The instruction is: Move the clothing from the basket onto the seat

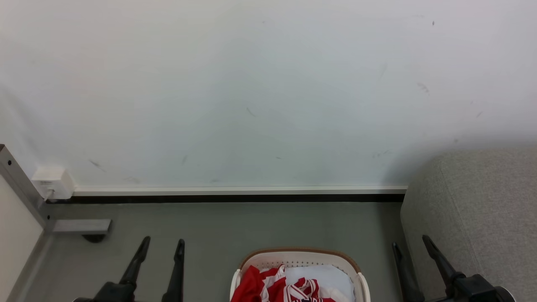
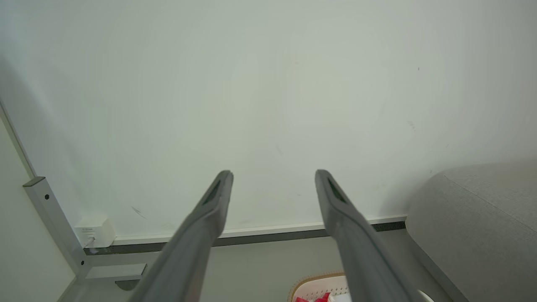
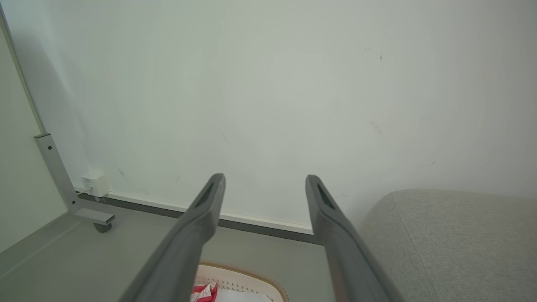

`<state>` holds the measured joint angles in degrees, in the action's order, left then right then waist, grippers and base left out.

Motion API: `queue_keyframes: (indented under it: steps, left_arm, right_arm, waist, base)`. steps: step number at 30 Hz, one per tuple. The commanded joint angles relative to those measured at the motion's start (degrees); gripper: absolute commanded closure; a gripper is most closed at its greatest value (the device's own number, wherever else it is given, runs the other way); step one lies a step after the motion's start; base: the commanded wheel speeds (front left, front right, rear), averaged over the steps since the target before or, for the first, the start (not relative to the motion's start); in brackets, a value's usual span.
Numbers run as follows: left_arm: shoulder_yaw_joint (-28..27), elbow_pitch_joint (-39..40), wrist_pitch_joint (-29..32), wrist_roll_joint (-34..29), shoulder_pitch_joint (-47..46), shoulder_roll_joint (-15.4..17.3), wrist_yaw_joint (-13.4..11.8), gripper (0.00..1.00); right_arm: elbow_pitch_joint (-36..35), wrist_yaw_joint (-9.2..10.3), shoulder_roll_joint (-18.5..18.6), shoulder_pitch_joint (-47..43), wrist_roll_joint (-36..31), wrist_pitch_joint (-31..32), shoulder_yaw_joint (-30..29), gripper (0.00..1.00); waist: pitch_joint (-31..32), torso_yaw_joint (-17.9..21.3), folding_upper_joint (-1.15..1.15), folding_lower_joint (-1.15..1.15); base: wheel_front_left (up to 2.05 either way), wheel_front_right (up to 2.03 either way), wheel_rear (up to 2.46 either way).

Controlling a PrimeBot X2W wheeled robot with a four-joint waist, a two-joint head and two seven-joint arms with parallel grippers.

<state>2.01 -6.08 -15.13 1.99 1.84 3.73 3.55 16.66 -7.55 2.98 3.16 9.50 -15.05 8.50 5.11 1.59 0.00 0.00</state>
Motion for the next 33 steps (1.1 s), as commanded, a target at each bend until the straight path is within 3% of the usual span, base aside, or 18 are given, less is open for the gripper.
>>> queue_keyframes:
  steps: [1, 8, 17, 26, 33]
  left_arm:
    - [-0.17, -0.02, -0.04, -0.10, 0.71, -0.04, 0.19, 0.00]
    - [1.39, -0.29, -0.04, 0.63, -0.05, -0.35, 0.91, 0.00]
    - [2.48, -1.12, -0.04, 0.73, -2.53, -0.53, 1.63, 0.00]
    - [3.55, -4.83, -0.04, 0.78, -9.44, 0.58, 2.85, 0.00]
    - [6.34, -14.43, -0.03, 1.40, -17.13, 3.52, 3.73, 0.00]
  right_arm:
    - [-0.21, 0.12, -0.06, -0.31, 0.03, -0.19, -0.25, 0.00]
    - [-0.81, 0.12, 0.15, 0.79, 0.05, -0.19, -1.09, 0.00]
    - [-2.64, 0.12, 0.68, 2.90, 0.19, -0.11, -3.26, 0.00]
    - [-6.05, 0.12, 0.56, 6.16, 0.88, -0.09, -5.24, 0.00]
    - [-9.50, 0.12, 0.03, 9.55, 1.93, -0.09, -6.40, 0.00]
  waist:
    - [-0.03, 0.06, 0.00, 0.00]
    - [-0.85, 1.51, 0.00, 0.00]
    - [-4.90, 6.48, 0.00, 0.00]
    - [-14.18, 10.93, 0.00, 0.00]
    - [-21.84, 13.65, 0.00, 0.00]
  base:
    - [0.00, 0.00, 0.00]
    - [0.00, 0.00, 0.00]
    - [0.00, 0.00, 0.00]
    - [0.00, 0.00, 0.00]
    - [0.00, 0.00, 0.00]
